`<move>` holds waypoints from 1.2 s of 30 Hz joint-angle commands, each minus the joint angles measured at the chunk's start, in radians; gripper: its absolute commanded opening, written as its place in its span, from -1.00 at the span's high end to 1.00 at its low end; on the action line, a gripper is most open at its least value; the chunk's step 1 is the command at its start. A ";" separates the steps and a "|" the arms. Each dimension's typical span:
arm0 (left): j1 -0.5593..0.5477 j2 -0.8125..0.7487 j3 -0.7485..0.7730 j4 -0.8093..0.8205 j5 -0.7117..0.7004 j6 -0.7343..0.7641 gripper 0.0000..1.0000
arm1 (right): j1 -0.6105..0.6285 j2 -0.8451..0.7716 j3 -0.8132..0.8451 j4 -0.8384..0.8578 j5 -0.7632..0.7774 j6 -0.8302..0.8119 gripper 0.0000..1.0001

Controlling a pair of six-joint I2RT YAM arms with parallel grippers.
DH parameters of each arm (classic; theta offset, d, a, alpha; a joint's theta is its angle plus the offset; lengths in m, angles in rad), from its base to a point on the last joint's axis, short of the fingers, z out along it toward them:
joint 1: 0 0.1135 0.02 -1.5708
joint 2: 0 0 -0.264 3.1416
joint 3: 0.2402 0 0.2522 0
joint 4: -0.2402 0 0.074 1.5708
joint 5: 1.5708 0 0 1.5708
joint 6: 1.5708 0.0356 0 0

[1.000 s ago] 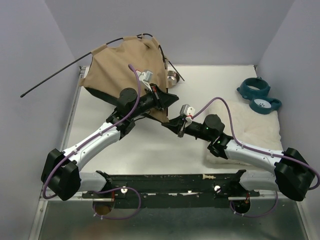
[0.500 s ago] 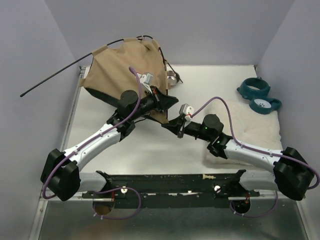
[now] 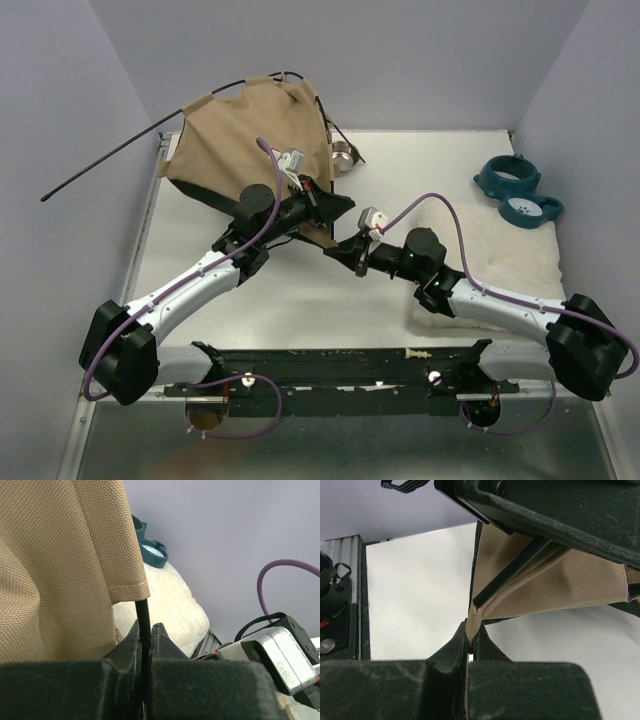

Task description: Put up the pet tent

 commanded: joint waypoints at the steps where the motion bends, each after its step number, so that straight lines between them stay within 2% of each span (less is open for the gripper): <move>1: 0.015 -0.022 -0.007 0.075 -0.092 0.077 1.00 | 0.007 0.003 0.017 -0.009 -0.092 0.023 0.99; 8: 0.012 -0.004 0.002 0.080 -0.098 0.079 1.00 | 0.007 0.006 0.023 0.000 -0.160 -0.029 0.99; 25: 0.012 -0.013 -0.010 0.040 -0.084 0.105 1.00 | 0.007 0.014 0.044 -0.029 -0.099 -0.120 0.99; 31: 0.037 -0.020 0.039 0.055 -0.015 0.048 1.00 | 0.007 0.017 0.003 -0.032 -0.066 -0.188 0.99; 36: 0.037 -0.022 0.041 0.050 -0.021 0.033 1.00 | 0.007 0.024 -0.003 -0.032 -0.049 -0.209 0.99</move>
